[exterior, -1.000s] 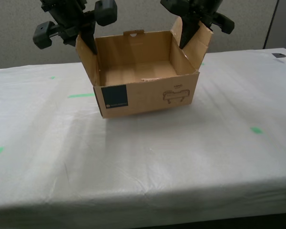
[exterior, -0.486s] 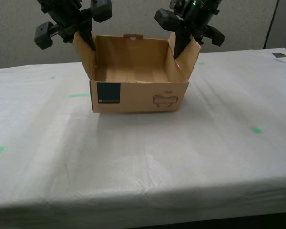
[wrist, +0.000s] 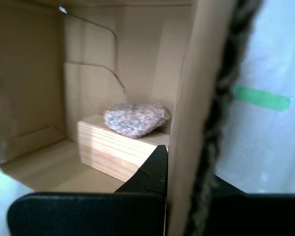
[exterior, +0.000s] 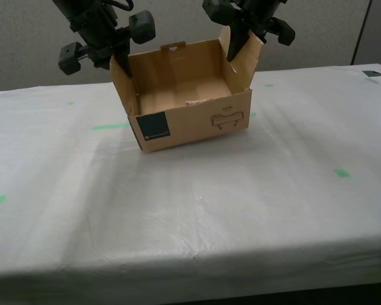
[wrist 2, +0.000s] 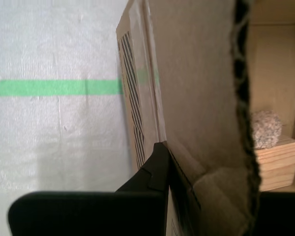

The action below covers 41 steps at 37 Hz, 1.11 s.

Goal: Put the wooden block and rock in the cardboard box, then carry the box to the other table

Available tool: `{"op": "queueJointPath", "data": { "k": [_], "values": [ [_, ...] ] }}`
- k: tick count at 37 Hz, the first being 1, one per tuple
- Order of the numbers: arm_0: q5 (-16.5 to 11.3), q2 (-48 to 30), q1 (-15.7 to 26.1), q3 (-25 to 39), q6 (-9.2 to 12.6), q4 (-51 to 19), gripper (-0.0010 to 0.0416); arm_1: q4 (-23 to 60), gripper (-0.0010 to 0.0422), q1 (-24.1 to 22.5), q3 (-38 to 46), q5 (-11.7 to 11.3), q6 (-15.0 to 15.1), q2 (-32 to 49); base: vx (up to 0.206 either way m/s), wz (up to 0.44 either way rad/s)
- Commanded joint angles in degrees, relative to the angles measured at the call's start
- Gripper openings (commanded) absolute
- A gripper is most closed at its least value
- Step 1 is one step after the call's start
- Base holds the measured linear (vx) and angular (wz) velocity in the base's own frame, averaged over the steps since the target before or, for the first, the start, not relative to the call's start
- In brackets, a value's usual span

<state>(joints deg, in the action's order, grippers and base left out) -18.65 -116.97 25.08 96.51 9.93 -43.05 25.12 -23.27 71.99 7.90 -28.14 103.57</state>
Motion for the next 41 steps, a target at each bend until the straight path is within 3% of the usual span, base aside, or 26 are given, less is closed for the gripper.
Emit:
{"op": "queueJointPath", "data": {
  "k": [1,8,20,35,41],
  "values": [
    [0.35,0.09,-0.02,-0.37,0.24,1.64,-0.0001,-0.22,-0.0001,0.26,1.18,3.04,0.31,0.24,0.000,0.000],
    [0.42,-1.88,-0.26,0.26,0.57,2.97,-0.0001,0.22,-0.0001,0.79,1.14,1.90,0.44,0.24,0.000,0.000],
    [0.35,-7.26,-0.24,6.88,0.66,-2.60,-0.0001,1.77,0.0000,0.87,1.05,1.75,2.29,0.24,0.000,0.000],
    [0.39,-6.82,-0.24,6.71,0.61,-2.84,0.0001,1.40,0.0000,1.03,1.18,1.70,1.75,0.24,0.000,0.000],
    [0.57,-6.82,-0.24,6.71,0.61,-2.82,0.0021,1.42,0.0000,1.07,1.18,1.70,1.75,0.24,0.000,0.000]
  ]
}}
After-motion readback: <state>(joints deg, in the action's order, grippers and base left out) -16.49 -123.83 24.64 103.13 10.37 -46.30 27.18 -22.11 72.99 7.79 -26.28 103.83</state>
